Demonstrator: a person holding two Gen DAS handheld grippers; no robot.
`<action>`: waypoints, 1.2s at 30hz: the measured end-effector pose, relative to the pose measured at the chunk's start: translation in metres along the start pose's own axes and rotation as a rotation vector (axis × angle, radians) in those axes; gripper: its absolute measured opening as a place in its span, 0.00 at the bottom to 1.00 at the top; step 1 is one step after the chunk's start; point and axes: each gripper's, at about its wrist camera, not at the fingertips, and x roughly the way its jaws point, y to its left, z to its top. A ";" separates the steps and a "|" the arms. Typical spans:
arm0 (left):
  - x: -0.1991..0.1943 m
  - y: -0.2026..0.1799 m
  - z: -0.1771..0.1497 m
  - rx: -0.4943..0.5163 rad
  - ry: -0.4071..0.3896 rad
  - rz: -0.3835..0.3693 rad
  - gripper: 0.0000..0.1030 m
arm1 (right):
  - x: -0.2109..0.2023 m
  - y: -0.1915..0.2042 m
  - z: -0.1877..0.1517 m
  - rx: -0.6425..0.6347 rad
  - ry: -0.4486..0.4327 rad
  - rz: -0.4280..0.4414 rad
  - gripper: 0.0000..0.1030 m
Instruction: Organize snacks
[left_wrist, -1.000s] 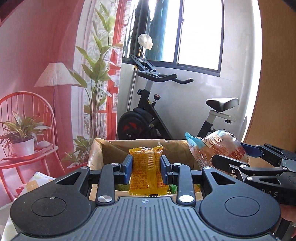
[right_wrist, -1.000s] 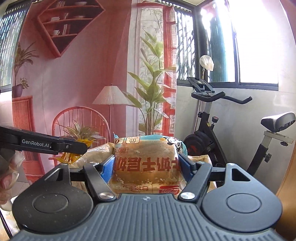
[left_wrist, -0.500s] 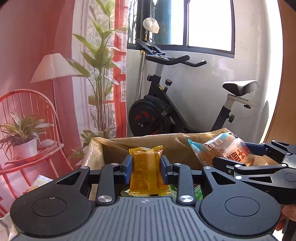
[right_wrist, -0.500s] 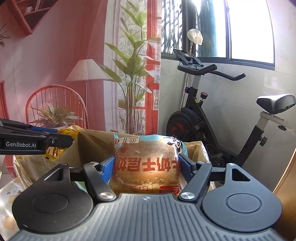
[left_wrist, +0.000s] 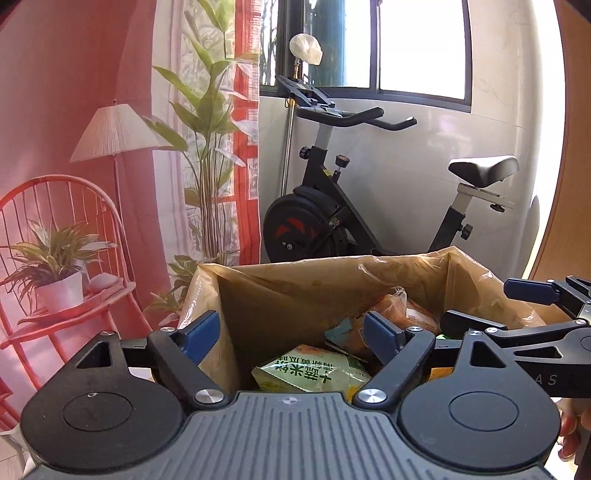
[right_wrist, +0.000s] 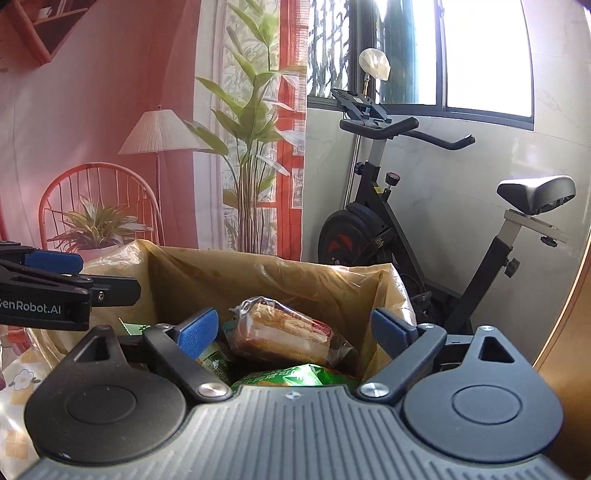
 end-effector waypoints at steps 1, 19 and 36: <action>-0.004 0.000 0.001 0.002 -0.003 0.007 0.86 | -0.005 0.000 0.001 0.005 0.001 0.000 0.91; -0.116 0.005 -0.010 -0.032 -0.063 0.109 0.92 | -0.115 0.017 0.010 0.083 -0.023 0.003 0.97; -0.235 -0.019 -0.032 -0.026 -0.098 0.145 0.92 | -0.222 0.048 0.004 0.089 -0.067 -0.004 0.98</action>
